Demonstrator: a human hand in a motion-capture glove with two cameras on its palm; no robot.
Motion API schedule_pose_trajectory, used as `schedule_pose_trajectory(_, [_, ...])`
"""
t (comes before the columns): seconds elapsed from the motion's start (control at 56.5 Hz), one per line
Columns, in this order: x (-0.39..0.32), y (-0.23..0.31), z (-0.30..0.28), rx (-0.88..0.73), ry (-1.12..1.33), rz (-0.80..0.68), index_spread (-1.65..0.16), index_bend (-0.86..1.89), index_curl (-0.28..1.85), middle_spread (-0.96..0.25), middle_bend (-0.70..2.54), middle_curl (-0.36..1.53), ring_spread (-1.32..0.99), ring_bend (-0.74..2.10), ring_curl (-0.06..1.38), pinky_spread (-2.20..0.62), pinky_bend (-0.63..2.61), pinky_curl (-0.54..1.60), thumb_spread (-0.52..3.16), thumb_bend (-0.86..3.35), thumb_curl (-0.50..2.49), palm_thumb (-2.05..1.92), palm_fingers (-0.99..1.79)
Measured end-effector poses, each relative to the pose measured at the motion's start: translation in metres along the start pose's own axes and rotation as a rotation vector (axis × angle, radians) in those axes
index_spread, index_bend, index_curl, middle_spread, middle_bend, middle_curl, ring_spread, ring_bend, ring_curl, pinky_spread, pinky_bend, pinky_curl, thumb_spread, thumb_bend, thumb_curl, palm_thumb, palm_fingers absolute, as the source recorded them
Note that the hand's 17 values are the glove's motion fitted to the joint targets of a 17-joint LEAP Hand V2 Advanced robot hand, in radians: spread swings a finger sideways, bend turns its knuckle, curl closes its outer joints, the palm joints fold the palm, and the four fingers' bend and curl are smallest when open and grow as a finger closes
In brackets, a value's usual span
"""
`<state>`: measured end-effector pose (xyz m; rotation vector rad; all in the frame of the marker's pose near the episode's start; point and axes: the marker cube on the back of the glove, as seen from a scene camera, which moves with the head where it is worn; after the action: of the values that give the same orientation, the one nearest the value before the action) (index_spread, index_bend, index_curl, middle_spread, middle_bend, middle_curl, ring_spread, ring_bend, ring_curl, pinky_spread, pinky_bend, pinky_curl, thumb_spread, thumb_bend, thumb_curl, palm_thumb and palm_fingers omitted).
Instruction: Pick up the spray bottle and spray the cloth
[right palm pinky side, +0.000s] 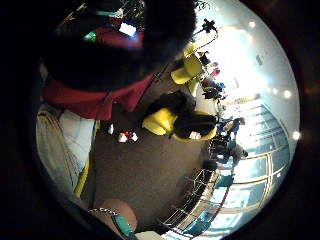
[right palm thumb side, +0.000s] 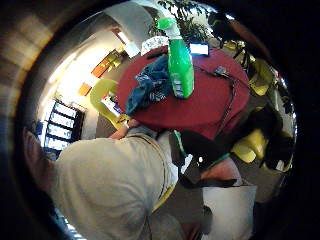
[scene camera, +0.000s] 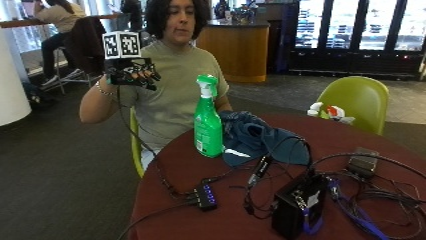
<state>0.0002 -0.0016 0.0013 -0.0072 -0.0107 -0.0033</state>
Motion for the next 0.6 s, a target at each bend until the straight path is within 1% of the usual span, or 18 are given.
schedule_pose_trajectory(0.071, [-0.002, -0.002, 0.004, -0.012, -0.018, -0.004, -0.27, 0.18, 0.12, -0.01, 0.35, 0.12, -0.05, 0.33, 0.13, 0.13, 0.24, 0.11, 0.59, 0.24, 0.12, 0.44, 0.54])
schedule_pose_trajectory(0.142, [-0.005, -0.007, 0.011, -0.025, -0.049, 0.006, -0.32, 0.15, 0.15, -0.02, 0.34, 0.16, -0.06, 0.34, 0.17, 0.17, 0.25, 0.15, 0.76, 0.22, 0.16, 0.46, 0.51])
schedule_pose_trajectory(0.301, [-0.009, -0.014, 0.019, -0.018, -0.067, 0.084, -0.37, 0.12, 0.18, -0.01, 0.31, 0.21, -0.07, 0.36, 0.22, 0.20, 0.28, 0.22, 0.95, 0.16, 0.22, 0.51, 0.49])
schedule_pose_trajectory(0.354, [-0.009, -0.016, 0.022, -0.018, -0.108, 0.116, -0.38, 0.12, 0.18, -0.01, 0.31, 0.23, -0.07, 0.38, 0.23, 0.20, 0.28, 0.23, 0.98, 0.14, 0.23, 0.52, 0.49])
schedule_pose_trajectory(0.443, [-0.014, -0.019, 0.030, -0.028, -0.259, 0.145, -0.38, 0.12, 0.18, -0.01, 0.30, 0.25, -0.07, 0.40, 0.25, 0.21, 0.30, 0.25, 1.02, 0.11, 0.25, 0.53, 0.50])
schedule_pose_trajectory(0.531, [-0.022, -0.031, 0.041, 0.001, -0.500, 0.163, -0.37, 0.11, 0.19, 0.00, 0.30, 0.27, -0.06, 0.41, 0.26, 0.21, 0.30, 0.27, 1.05, 0.08, 0.28, 0.55, 0.49])
schedule_pose_trajectory(0.602, [-0.030, -0.042, 0.046, 0.022, -0.674, 0.144, -0.37, 0.10, 0.19, 0.01, 0.29, 0.28, -0.05, 0.42, 0.27, 0.21, 0.32, 0.29, 1.07, 0.07, 0.29, 0.57, 0.49])
